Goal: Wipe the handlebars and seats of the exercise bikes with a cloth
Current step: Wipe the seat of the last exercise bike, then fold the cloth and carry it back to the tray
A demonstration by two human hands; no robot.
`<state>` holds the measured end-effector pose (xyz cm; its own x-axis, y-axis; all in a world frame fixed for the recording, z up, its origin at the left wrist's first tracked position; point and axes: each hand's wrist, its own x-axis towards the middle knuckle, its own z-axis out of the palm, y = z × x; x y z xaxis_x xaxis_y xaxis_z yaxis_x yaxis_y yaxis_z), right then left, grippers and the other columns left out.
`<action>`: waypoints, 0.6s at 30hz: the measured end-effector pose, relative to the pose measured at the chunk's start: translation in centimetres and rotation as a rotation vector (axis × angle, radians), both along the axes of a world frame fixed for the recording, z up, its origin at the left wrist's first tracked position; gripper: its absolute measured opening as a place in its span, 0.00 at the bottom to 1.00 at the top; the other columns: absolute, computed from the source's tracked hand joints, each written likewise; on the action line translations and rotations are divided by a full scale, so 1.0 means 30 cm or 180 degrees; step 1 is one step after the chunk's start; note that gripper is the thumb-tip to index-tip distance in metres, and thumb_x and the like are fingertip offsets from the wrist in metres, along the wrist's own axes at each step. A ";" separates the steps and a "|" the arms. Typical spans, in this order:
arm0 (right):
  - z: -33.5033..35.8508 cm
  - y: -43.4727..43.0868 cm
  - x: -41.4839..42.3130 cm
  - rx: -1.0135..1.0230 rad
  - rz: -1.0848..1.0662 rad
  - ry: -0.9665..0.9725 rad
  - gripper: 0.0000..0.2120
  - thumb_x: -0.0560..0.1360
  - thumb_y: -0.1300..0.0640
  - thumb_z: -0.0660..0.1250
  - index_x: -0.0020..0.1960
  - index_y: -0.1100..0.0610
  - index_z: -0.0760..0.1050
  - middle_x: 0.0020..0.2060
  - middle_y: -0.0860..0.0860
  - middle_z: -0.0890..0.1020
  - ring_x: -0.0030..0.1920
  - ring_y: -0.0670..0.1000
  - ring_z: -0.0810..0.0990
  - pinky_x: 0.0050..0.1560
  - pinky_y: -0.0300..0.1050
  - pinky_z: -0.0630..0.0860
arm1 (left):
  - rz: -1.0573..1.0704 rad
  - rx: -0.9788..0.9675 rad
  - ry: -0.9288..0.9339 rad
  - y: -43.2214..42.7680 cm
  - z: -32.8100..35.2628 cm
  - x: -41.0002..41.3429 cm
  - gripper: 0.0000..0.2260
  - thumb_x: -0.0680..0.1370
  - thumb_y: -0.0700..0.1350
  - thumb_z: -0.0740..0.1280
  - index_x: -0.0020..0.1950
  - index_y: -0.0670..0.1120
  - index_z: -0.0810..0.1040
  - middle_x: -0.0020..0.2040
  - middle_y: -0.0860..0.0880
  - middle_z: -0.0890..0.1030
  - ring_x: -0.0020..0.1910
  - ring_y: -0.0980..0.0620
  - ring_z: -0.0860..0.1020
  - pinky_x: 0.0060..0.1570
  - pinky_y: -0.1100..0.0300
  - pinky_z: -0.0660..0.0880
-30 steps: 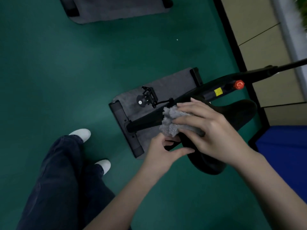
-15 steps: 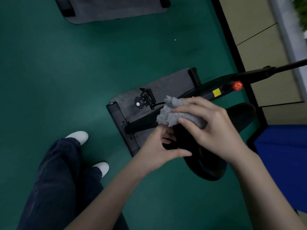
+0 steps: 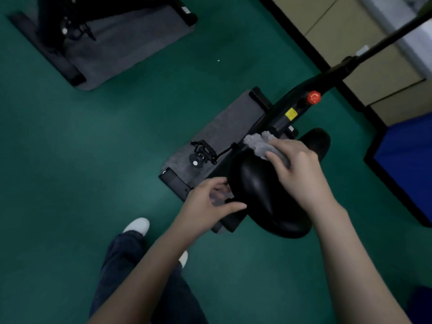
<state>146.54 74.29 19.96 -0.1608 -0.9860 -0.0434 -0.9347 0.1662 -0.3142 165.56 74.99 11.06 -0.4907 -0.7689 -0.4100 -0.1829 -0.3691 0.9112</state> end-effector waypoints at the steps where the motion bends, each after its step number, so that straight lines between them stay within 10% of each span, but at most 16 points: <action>1: 0.001 0.031 -0.003 -0.0105 -0.0122 0.0061 0.10 0.77 0.61 0.66 0.57 0.62 0.79 0.52 0.58 0.81 0.56 0.59 0.77 0.60 0.39 0.67 | -0.0046 -0.0015 -0.0097 -0.017 0.004 0.016 0.30 0.59 0.61 0.75 0.58 0.53 0.77 0.48 0.57 0.79 0.45 0.63 0.77 0.45 0.73 0.69; 4: 0.012 0.125 0.012 -0.0457 -0.0519 0.0201 0.10 0.76 0.65 0.67 0.57 0.63 0.79 0.49 0.59 0.80 0.55 0.60 0.76 0.60 0.50 0.72 | -0.0111 -0.0147 -0.0269 -0.080 0.033 0.061 0.18 0.66 0.49 0.77 0.53 0.57 0.77 0.45 0.56 0.80 0.46 0.57 0.78 0.50 0.66 0.73; 13: 0.173 0.317 0.230 -0.1563 -0.2342 -0.0839 0.14 0.76 0.64 0.67 0.60 0.59 0.79 0.52 0.54 0.81 0.54 0.52 0.80 0.58 0.39 0.73 | -0.1011 -0.0765 -0.0324 -0.206 0.281 -0.006 0.07 0.76 0.43 0.68 0.52 0.53 0.79 0.44 0.55 0.82 0.40 0.67 0.76 0.42 0.76 0.69; 18: 0.258 0.359 0.311 -0.1891 -0.2844 -0.0991 0.16 0.75 0.62 0.69 0.62 0.56 0.78 0.54 0.50 0.80 0.57 0.50 0.78 0.61 0.41 0.72 | -0.1727 -0.0722 0.0084 -0.126 0.463 -0.115 0.05 0.77 0.45 0.66 0.49 0.55 0.79 0.47 0.50 0.83 0.48 0.54 0.80 0.54 0.60 0.74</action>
